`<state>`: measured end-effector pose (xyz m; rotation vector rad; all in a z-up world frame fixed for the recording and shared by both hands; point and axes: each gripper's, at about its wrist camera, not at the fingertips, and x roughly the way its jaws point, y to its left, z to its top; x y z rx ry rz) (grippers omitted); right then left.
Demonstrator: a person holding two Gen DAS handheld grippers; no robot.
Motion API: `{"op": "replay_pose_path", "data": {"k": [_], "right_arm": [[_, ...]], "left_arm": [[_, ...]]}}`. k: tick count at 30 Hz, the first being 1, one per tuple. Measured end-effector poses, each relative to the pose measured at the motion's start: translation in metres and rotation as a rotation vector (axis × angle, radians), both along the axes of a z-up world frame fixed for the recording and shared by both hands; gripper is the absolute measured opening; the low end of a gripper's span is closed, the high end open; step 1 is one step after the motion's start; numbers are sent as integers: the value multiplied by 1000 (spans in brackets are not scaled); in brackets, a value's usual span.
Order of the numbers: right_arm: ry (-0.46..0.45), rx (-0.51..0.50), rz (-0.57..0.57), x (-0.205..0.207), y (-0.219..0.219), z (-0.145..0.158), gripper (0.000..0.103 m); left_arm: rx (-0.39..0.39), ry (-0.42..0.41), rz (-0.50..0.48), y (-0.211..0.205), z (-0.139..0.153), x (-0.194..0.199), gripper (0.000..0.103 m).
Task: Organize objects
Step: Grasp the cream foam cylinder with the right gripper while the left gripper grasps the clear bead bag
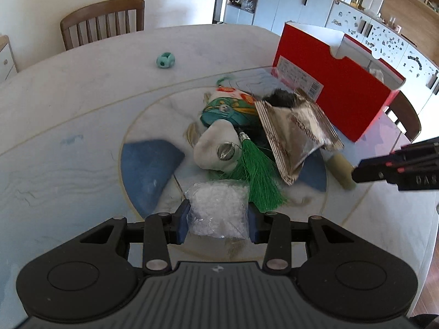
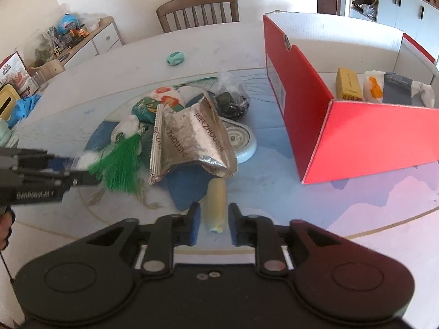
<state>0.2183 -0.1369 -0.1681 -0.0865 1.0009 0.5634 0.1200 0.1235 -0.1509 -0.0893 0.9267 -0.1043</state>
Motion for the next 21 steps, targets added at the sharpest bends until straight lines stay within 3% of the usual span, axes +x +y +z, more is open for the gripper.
{"op": "replay_pose_path", "data": {"k": [5,9,13,21], "right_arm": [[13,-4,18,5,2,-5,29],[17,-3,15,7,2,-7,38],[13,-8,8,10,2,-11,46],[15,-16,7,15,8,-18,46]], "left_arm": [[4,6,-39,-4,-1,-5,43],[-14,13,-61,2,1,-14,57],[3,17,-59,8,3,-18,58],[57,20,-111,-8,-7,-13,58]]}}
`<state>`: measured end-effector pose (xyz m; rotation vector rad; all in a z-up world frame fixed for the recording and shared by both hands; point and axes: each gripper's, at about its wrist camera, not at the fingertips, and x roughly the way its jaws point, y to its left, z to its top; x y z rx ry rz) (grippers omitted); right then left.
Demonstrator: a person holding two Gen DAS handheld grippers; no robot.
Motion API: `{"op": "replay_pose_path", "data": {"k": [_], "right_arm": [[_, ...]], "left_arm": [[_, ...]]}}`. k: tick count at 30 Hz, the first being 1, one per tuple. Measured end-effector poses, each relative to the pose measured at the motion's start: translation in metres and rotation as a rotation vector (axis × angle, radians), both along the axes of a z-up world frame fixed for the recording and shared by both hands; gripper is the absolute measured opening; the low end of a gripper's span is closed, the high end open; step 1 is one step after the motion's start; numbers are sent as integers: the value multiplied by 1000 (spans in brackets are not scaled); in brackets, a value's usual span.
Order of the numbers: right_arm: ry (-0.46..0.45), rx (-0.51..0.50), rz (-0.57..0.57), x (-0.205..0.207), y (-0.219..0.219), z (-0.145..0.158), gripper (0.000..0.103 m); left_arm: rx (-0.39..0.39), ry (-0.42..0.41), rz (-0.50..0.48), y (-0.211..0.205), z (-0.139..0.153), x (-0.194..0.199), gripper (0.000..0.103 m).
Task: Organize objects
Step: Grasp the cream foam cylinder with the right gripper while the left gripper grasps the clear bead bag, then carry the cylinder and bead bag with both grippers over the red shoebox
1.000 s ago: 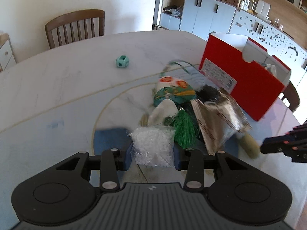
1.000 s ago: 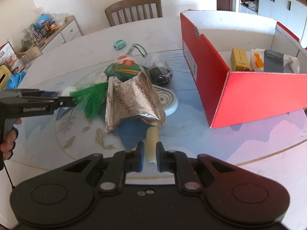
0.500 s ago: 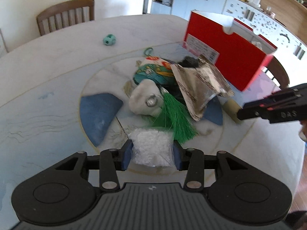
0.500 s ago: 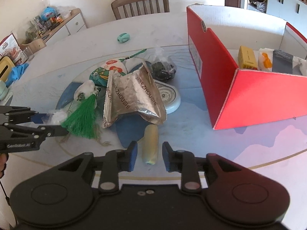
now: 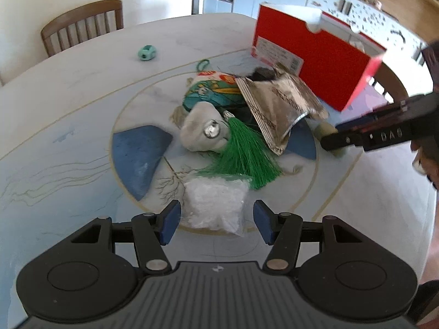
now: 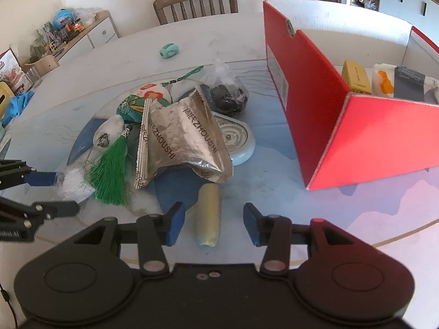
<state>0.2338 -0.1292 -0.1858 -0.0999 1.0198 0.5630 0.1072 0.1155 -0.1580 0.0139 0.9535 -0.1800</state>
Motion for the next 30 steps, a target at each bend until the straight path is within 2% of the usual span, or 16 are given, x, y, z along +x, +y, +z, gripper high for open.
{"op": "replay_pose_path", "data": {"k": [3,5,7,13,22,30], "right_arm": [[-13,-10,6,-1,4,0,46],[-19,-13,10,-3,5,0,40],[-25,-24,18,-6,5,0,37],[-54,-79,56,-14,8,1,15],[-35,-37,51,-31,-12,14,14],[-78,22,37,-42,-42,55,14]], "left_arm": [[15,-7,5,-2,-3,0,57],[22,-11,6,-3,-4,1,56],[29,-16,8,-3,-4,0,49],[32,-25,24,-1,-1,-2,36],[-29,-41,69,9,25,-16,34],[-53,-91,71,-4,63,-11,34]]}}
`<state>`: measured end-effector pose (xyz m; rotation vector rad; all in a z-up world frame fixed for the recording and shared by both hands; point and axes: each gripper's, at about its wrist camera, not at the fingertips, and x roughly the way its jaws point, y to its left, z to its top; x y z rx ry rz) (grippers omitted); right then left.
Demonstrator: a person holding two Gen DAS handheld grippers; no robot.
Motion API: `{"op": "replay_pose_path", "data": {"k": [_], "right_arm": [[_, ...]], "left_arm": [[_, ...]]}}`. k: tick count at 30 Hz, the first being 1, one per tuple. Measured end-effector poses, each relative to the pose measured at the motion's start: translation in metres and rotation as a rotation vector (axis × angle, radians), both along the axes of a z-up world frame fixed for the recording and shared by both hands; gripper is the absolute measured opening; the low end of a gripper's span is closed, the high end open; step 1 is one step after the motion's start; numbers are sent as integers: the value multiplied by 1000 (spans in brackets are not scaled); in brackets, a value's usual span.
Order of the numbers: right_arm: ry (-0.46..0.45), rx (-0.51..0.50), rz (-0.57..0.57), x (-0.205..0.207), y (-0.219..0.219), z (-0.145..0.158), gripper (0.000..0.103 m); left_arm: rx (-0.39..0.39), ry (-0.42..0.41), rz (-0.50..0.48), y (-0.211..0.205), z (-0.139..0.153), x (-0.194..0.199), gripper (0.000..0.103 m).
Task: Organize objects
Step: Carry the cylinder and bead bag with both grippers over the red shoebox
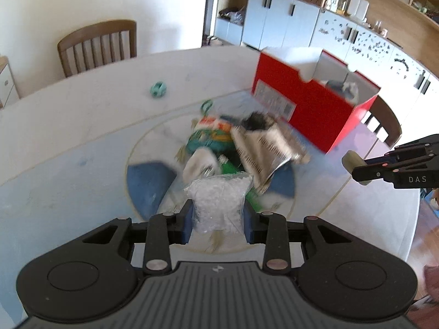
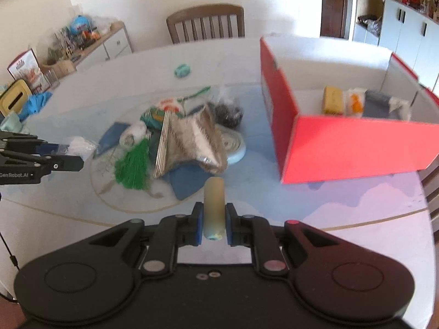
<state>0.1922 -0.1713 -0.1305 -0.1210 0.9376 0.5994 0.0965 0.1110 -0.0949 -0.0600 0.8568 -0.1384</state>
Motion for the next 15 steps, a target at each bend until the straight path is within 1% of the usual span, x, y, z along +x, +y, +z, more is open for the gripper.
{"op": "replay_pose_path", "data": {"k": [7,11,15], "right_arm": [[-59,33,-14,17,-22,35,14],[-86,40,-24,33,-34,44,14],[-106,47,-39,50,-54,52,14]], "left_arm": [[-13,-71,-45,-35,33,25,34],[0,-96,-76,-62,45,45,34],[8,-108,-97,-89,51,67,34]]}}
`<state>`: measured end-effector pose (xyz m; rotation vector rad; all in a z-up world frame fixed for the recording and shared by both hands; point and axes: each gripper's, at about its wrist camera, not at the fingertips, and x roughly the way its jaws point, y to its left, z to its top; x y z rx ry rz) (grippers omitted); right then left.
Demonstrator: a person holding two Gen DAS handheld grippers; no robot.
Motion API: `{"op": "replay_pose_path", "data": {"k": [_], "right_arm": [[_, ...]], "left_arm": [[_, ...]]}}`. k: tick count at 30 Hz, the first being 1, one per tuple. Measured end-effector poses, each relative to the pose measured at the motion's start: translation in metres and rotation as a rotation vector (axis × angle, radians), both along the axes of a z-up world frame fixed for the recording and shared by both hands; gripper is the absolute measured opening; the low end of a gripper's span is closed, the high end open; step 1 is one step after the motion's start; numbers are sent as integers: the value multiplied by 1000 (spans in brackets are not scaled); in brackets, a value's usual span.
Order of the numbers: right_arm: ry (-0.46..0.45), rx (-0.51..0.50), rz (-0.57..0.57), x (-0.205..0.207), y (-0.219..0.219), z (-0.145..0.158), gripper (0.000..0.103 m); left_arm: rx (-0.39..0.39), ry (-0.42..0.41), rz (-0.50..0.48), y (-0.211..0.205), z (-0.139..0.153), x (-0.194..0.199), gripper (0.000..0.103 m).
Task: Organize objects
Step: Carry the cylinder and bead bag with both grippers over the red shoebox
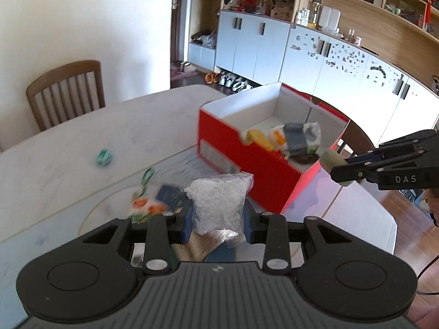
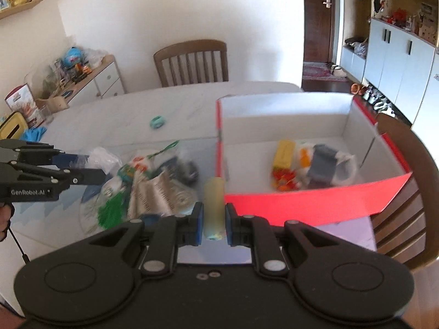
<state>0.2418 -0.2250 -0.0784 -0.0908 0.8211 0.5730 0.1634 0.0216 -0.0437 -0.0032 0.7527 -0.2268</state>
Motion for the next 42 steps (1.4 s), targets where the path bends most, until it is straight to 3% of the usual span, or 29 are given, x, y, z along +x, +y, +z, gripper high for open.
{"op": "replay_pose_path", "data": {"k": [8,21,31,42], "right_arm": [[-21,8,-21,41,-36,7,14],[-24,3,-51,125,-82,10,14],[13,-69,-55,179,-81,-20,14],[108,-132,11,210,-69,-53,14]], "left_arm": [[15,-5,-12,-55,7,47,34],[63,85,60,-126,-2,122,34],[99,163,136,-159,-25,166,34],[169,283,199,-180,-60,196,35]]}}
